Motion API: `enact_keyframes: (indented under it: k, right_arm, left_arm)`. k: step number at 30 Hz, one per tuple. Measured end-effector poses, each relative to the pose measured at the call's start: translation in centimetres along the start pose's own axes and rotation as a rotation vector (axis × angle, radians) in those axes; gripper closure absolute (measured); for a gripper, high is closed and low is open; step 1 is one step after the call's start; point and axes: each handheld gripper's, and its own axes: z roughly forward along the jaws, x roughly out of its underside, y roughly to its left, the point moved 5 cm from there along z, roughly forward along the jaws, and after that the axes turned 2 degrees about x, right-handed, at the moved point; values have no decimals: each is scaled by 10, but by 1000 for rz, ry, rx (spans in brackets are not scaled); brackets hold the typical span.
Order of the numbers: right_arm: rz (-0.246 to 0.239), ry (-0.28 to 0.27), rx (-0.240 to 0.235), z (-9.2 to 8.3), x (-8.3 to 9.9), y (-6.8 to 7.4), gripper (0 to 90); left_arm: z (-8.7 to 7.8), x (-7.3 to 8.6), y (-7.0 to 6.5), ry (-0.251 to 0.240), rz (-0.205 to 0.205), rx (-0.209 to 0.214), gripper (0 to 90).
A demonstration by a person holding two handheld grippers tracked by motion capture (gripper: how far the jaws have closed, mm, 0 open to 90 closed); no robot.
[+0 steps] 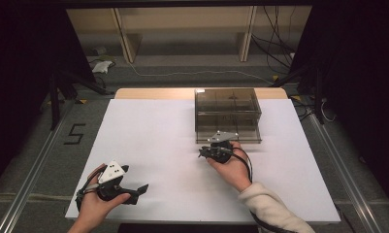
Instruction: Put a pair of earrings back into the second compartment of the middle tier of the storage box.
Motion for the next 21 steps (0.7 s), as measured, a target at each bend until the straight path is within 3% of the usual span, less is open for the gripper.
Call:
enact_keyframes:
  k: [21]
  right_arm:
    - [14,-17,10,-12,0,-4,807]
  left_arm:
    - [0,1,0,0,-1,-4,8]
